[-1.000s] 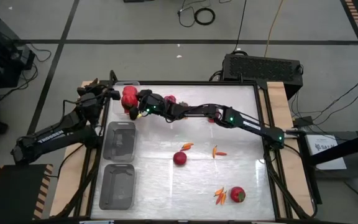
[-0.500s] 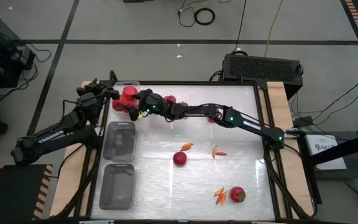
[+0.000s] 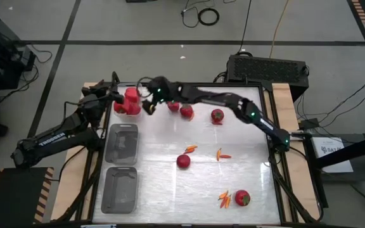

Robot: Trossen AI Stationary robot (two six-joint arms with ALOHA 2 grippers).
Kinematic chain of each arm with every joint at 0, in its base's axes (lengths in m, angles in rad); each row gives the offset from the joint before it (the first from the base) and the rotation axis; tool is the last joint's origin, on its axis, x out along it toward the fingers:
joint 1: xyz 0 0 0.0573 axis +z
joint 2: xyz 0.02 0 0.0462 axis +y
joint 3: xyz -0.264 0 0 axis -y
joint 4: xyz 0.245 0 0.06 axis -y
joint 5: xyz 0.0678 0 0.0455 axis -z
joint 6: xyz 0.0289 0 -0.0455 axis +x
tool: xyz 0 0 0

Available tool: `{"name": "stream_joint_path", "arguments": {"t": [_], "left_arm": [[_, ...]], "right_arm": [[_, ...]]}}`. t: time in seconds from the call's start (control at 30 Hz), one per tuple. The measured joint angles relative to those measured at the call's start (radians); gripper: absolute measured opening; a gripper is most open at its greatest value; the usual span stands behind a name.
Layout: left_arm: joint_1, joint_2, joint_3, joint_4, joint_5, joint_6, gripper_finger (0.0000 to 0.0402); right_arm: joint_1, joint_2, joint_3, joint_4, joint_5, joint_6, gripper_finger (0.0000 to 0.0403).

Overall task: Sort produce into baskets
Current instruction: Put the red bell pepper into the transparent bin

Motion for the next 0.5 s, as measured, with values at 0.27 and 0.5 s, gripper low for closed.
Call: {"name": "stream_joint_path", "arguments": {"t": [0.27,0.5], "left_arm": [[0.0,0.028,0.0,0.023,0.14,0.0,0.0308],[0.0,0.043,0.0,0.071,0.287,0.0,0.0308]], "right_arm": [[-0.065,-0.087,0.0,-0.466,0.013,0.154,0.0364],[-0.066,-0.009,-0.001,-0.459,0.055,0.255,0.0364]]}}
